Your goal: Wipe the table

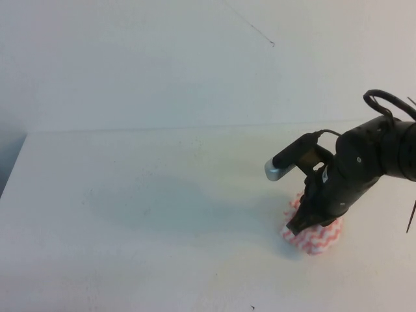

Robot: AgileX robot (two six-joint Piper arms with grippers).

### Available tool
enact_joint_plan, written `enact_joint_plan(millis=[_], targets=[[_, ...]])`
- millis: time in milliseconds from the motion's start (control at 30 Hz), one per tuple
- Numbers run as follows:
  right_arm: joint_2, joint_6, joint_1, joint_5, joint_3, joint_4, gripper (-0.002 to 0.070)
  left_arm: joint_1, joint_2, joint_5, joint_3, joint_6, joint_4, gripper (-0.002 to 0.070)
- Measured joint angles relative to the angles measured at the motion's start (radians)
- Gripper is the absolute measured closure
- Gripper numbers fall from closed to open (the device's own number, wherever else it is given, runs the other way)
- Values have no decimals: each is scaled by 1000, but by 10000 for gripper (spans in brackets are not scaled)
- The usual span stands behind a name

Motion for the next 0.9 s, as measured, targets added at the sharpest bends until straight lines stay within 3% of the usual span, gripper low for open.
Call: enact_joint_plan(millis=[300,567,900], targets=[[2,-176,72,-73,19,301,654,0,0,0,0,0,0,675],[64,-187,179,-188,15,310,654,0,0,0,0,0,0,675],[95,-230,232,-115,5,350,654,0,0,0,0,0,0,675]])
